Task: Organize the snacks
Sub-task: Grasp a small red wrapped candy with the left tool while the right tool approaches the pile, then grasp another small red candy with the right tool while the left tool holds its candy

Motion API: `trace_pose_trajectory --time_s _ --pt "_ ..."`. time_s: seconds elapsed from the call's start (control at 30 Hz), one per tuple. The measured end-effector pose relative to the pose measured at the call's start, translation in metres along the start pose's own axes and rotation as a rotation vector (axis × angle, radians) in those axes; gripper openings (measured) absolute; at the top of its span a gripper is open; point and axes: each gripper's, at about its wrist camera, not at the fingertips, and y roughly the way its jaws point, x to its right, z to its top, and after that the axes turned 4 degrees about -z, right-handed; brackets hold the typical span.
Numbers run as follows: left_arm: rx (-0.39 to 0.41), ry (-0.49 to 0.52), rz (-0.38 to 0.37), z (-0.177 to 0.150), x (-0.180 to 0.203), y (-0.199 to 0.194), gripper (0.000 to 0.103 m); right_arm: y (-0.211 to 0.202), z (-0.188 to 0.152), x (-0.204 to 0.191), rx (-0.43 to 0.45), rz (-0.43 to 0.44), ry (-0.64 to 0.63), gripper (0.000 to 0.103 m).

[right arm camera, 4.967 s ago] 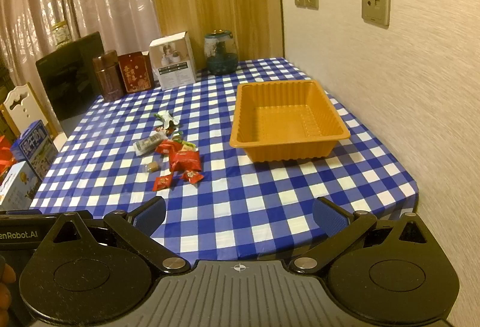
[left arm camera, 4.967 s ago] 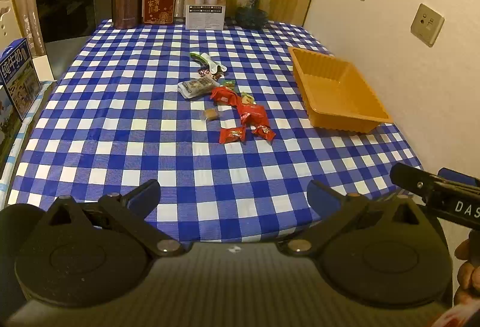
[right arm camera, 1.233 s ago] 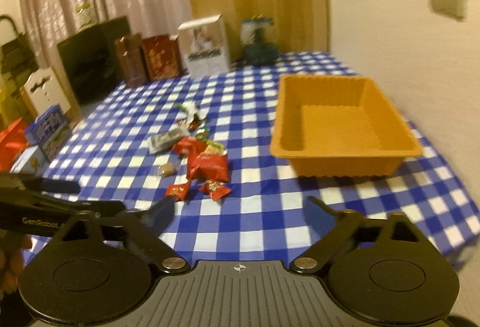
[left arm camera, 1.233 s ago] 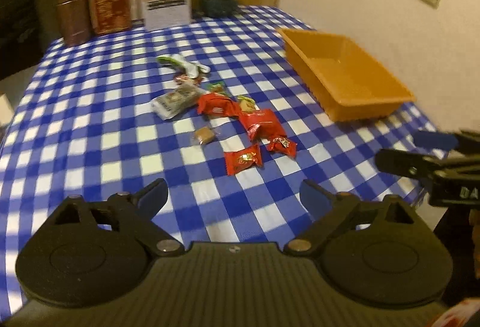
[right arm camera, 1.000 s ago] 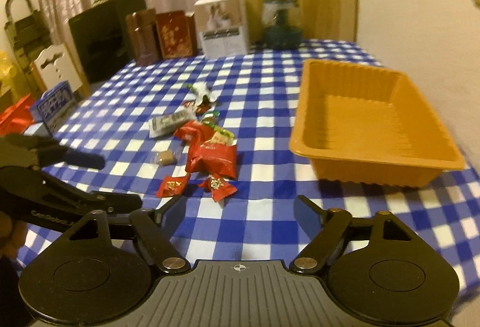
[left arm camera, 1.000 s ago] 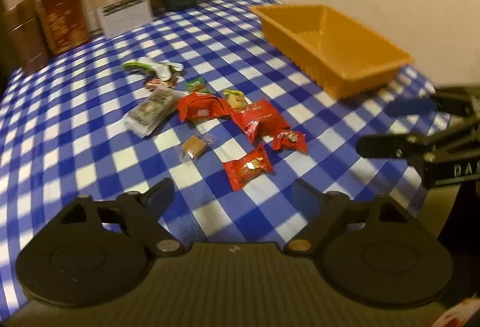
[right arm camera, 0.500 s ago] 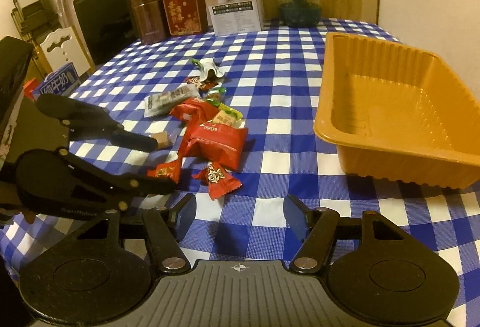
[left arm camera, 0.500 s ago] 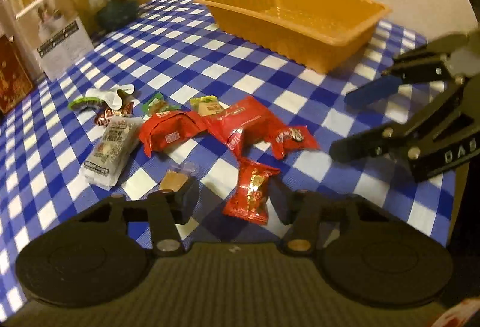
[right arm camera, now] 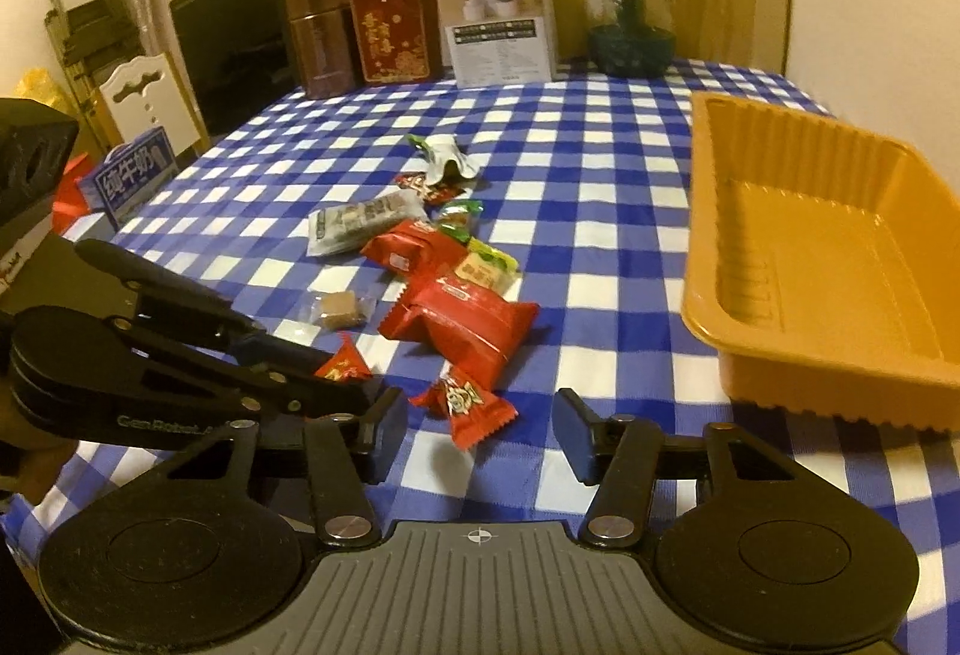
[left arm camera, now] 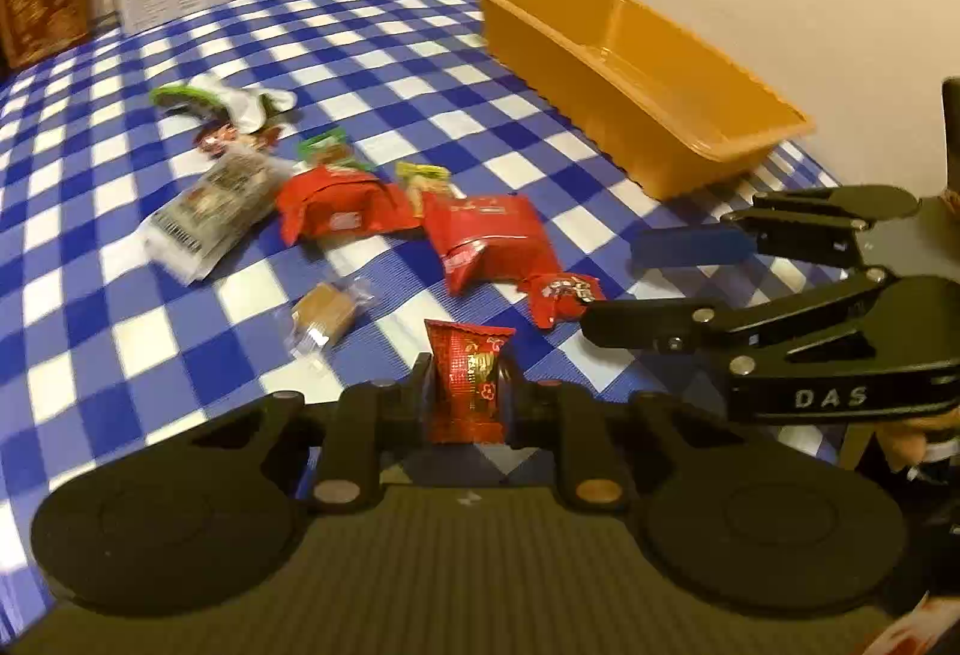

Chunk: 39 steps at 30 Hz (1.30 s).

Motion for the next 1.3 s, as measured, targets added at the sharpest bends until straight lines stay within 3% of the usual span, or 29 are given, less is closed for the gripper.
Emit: trace_pose_trajectory --time_s 0.27,0.4,0.63,0.7,0.93,1.07,1.13,1.17,1.2,1.3 --pt "0.024 -0.092 0.021 -0.008 -0.001 -0.009 0.019 0.018 0.004 -0.01 -0.015 -0.014 -0.079 0.041" --pt "0.024 -0.12 0.023 -0.012 0.002 -0.01 0.019 0.022 0.002 -0.015 -0.035 -0.017 -0.108 0.024" --pt "0.038 -0.153 0.05 -0.016 0.012 -0.018 0.019 0.009 -0.002 -0.017 -0.026 -0.025 -0.084 0.019" --pt "0.048 -0.152 0.074 -0.016 0.017 -0.022 0.019 0.002 -0.002 -0.017 -0.017 -0.025 -0.079 0.001" --pt "0.08 -0.184 0.104 -0.015 0.032 -0.034 0.019 -0.019 -0.001 -0.015 0.023 -0.057 -0.058 0.001" --pt "0.08 -0.19 0.121 -0.017 0.034 -0.038 0.019 -0.02 -0.004 -0.013 0.04 -0.062 -0.095 0.004" --pt "0.079 -0.196 0.126 -0.018 0.031 -0.039 0.019 -0.015 -0.006 -0.012 0.03 -0.065 -0.121 0.021" --pt "0.078 -0.198 0.127 -0.019 0.03 -0.039 0.019 -0.012 -0.008 -0.011 0.02 -0.063 -0.136 0.046" --pt "0.078 -0.202 0.13 -0.019 0.028 -0.039 0.019 -0.009 -0.008 -0.011 0.013 -0.058 -0.146 0.058" --pt "0.077 -0.215 0.129 -0.02 0.023 -0.035 0.019 -0.001 -0.009 -0.011 0.002 -0.032 -0.17 0.057"
